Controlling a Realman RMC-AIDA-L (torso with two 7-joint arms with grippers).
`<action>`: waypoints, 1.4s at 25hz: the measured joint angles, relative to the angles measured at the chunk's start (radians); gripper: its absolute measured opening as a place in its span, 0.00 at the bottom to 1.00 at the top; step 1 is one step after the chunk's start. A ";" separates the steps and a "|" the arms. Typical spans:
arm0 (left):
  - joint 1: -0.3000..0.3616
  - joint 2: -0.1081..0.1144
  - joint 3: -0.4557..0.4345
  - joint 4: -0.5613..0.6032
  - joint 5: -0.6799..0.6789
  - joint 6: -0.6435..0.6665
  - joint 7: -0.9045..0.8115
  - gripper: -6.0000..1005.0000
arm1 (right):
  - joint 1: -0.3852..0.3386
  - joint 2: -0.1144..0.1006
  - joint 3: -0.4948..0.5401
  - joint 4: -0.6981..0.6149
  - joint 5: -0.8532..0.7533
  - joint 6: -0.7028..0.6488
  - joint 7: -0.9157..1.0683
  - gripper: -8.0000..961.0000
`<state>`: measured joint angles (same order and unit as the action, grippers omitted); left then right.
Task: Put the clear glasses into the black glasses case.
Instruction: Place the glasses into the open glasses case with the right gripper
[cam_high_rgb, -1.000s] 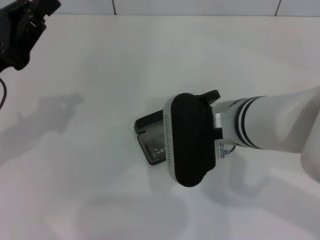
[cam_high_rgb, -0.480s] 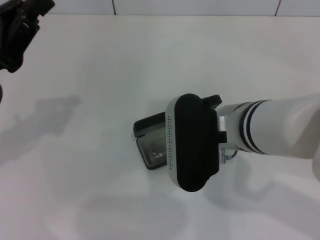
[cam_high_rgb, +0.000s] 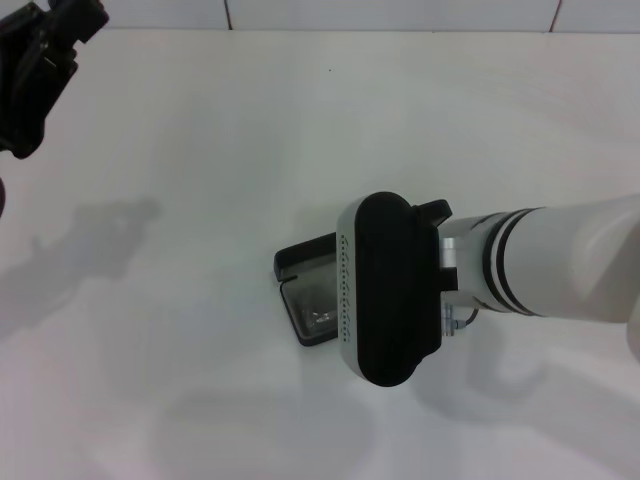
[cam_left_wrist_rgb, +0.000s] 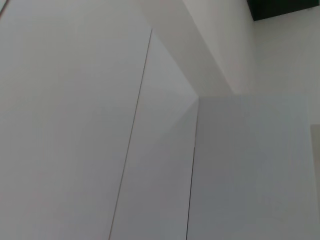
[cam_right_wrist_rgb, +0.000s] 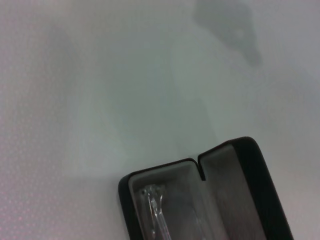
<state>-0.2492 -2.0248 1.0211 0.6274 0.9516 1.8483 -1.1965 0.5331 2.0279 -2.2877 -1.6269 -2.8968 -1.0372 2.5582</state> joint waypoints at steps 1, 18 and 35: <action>0.001 0.000 0.000 0.000 0.001 0.001 0.000 0.08 | 0.000 0.000 0.000 0.000 0.002 0.000 0.000 0.38; 0.013 -0.001 -0.004 0.000 0.011 0.018 -0.008 0.08 | -0.022 0.000 0.008 -0.024 0.032 -0.004 0.026 0.38; 0.013 0.000 -0.009 0.000 0.012 0.020 -0.002 0.08 | -0.025 -0.001 0.025 -0.045 0.063 -0.026 0.017 0.38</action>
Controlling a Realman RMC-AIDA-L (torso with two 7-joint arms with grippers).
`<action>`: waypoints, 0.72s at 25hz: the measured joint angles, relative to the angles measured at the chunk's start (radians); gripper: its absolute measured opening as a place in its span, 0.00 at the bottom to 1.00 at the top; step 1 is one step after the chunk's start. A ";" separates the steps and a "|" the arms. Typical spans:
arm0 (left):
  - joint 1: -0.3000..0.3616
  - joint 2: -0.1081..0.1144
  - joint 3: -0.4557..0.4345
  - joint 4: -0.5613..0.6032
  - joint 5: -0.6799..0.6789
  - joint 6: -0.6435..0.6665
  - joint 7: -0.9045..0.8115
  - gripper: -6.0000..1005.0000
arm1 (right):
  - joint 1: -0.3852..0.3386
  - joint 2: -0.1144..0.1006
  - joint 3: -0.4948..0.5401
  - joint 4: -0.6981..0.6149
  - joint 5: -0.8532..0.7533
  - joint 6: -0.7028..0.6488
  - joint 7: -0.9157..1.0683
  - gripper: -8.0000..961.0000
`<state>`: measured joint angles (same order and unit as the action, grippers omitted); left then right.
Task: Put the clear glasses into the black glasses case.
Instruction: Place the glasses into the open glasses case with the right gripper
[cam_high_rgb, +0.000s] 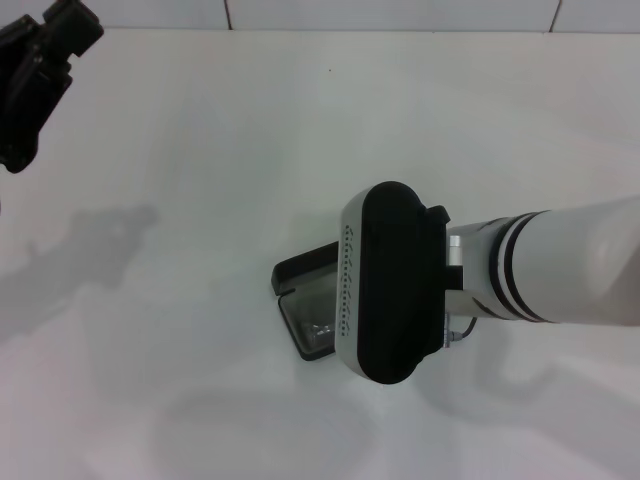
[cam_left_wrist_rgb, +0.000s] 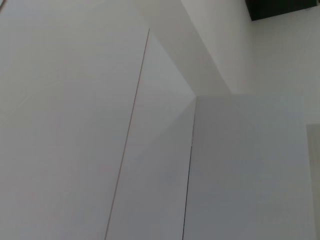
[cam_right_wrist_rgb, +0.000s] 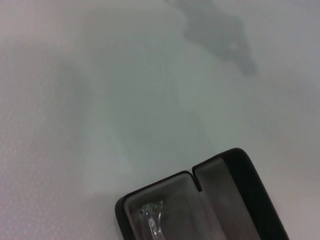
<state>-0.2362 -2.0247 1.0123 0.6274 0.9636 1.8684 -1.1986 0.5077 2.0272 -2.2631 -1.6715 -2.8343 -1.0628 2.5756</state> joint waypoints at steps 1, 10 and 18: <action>0.000 0.000 0.000 0.000 0.000 0.000 0.000 0.08 | 0.000 0.000 0.000 0.002 0.000 0.000 0.000 0.38; -0.001 -0.001 0.000 -0.010 0.000 0.001 0.001 0.08 | 0.000 0.001 0.003 0.014 0.028 0.000 0.000 0.37; 0.000 -0.002 0.003 -0.011 0.000 0.003 0.001 0.08 | 0.000 -0.001 0.004 0.008 0.061 -0.007 -0.001 0.37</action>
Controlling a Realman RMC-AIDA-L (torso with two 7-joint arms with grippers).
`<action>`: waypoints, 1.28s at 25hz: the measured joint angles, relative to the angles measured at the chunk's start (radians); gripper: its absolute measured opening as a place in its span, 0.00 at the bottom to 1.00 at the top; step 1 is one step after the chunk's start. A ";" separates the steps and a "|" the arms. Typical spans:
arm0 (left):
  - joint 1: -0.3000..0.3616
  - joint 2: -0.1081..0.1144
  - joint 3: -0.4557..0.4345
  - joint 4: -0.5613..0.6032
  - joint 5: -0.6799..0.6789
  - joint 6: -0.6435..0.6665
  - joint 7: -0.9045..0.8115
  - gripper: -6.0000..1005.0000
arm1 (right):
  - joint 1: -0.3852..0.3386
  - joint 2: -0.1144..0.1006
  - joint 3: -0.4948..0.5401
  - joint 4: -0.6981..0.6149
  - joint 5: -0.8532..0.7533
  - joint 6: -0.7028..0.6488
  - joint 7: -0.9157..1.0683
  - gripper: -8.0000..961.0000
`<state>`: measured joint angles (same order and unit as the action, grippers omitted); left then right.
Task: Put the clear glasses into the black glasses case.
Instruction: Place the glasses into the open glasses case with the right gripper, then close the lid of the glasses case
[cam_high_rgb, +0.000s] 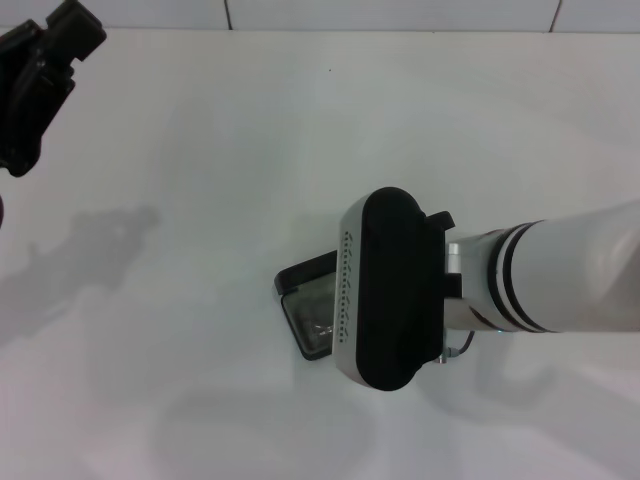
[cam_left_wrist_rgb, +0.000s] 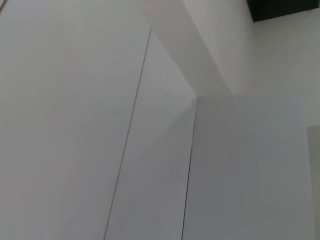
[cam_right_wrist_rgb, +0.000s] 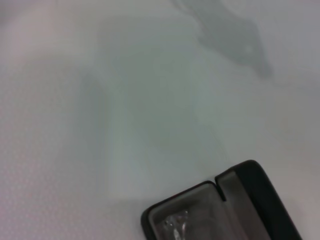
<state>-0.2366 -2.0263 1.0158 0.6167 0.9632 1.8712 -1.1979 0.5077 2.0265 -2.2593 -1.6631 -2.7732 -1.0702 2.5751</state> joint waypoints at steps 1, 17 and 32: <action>0.000 0.000 0.000 0.000 0.000 0.000 0.000 0.08 | 0.000 0.000 0.000 -0.001 0.004 -0.001 0.000 0.37; 0.004 0.000 -0.003 -0.002 0.000 0.000 0.002 0.08 | -0.013 -0.003 0.011 -0.080 0.094 -0.064 -0.008 0.37; 0.005 0.003 -0.003 -0.002 0.000 0.000 0.003 0.08 | -0.133 -0.006 0.337 -0.179 0.609 -0.264 -0.315 0.37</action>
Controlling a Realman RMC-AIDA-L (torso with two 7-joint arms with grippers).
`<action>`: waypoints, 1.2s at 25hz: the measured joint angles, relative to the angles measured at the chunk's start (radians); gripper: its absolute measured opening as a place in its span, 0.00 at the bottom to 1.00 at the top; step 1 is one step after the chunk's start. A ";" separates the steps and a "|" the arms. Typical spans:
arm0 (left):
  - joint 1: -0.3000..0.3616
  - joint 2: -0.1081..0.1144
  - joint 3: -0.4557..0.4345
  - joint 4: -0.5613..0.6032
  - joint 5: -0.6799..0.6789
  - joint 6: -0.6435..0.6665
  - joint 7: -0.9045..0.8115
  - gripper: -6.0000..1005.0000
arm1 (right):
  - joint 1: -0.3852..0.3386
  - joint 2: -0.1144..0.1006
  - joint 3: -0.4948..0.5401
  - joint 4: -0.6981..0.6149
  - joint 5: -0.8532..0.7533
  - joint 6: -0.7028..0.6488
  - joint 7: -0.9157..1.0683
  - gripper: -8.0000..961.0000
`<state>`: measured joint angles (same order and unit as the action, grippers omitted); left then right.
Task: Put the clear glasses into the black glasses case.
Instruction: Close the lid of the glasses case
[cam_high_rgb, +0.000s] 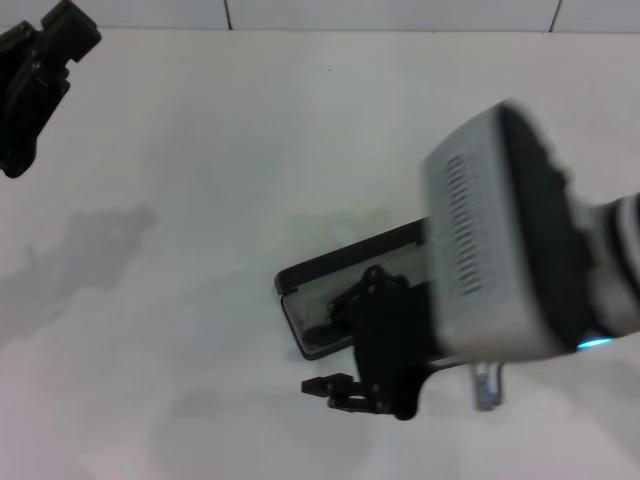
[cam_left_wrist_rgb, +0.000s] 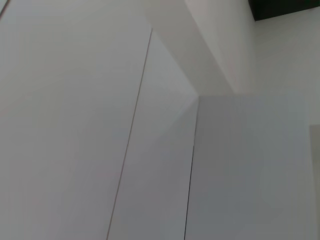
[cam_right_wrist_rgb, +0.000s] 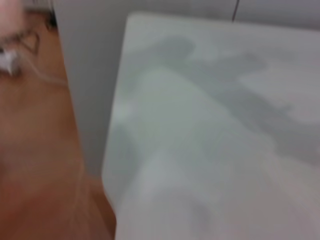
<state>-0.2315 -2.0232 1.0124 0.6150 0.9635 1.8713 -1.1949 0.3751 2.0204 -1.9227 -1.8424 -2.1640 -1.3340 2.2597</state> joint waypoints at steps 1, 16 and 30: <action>0.002 0.000 0.000 0.000 0.000 0.000 0.000 0.08 | -0.012 0.000 0.036 -0.004 0.041 -0.025 -0.023 0.37; -0.037 0.015 -0.003 0.013 0.129 -0.009 -0.032 0.08 | -0.208 0.001 0.815 0.166 0.587 -0.313 -0.310 0.37; -0.311 -0.070 0.043 0.008 0.524 -0.345 -0.147 0.09 | -0.259 -0.002 1.472 0.763 0.635 -0.375 -0.551 0.37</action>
<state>-0.5430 -2.0931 1.0550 0.6231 1.4879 1.5260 -1.3420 0.1164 2.0186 -0.4511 -1.0794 -1.5293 -1.7088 1.7085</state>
